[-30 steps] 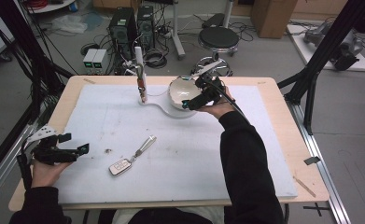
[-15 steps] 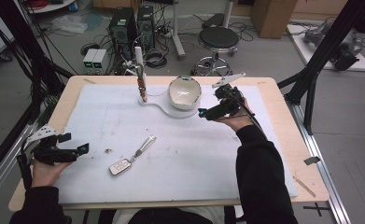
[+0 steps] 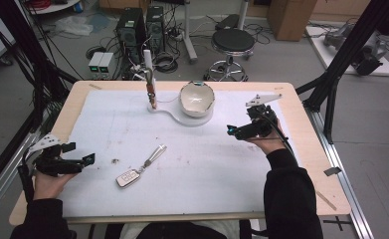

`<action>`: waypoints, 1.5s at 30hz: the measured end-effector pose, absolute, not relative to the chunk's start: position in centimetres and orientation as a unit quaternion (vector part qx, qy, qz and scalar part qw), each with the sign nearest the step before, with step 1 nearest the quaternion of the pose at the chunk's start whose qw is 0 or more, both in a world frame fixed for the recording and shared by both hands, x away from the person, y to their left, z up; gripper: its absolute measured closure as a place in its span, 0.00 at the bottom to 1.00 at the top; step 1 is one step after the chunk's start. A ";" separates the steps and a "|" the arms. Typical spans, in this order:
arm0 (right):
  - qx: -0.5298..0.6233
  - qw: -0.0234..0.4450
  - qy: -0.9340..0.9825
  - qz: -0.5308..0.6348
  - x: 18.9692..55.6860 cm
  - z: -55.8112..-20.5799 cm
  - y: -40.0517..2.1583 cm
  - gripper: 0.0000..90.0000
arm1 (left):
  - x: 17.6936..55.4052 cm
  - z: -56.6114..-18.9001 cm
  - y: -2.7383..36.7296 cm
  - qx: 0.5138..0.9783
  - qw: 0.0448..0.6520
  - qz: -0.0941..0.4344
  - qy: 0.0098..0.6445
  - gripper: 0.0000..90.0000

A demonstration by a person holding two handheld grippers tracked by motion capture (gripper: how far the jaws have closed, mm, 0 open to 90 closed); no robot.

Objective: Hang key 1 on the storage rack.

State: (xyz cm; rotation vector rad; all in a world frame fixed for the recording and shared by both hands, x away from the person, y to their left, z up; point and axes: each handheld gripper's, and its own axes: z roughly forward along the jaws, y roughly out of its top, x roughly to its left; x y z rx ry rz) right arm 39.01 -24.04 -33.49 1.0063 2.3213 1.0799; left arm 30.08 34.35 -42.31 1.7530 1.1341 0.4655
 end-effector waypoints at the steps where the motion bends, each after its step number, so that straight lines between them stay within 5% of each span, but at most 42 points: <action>1: 0.359 0.194 0.828 0.385 39.0 -33.5 -24.0 0.01 | 30.1 -42.3 34.3 0.719 0.480 0.191 0.465 0.02; 45: 0.407 0.207 0.796 0.398 33.7 -41.1 -30.5 0.01 | 30.4 -42.2 33.5 0.729 0.472 0.184 0.460 0.02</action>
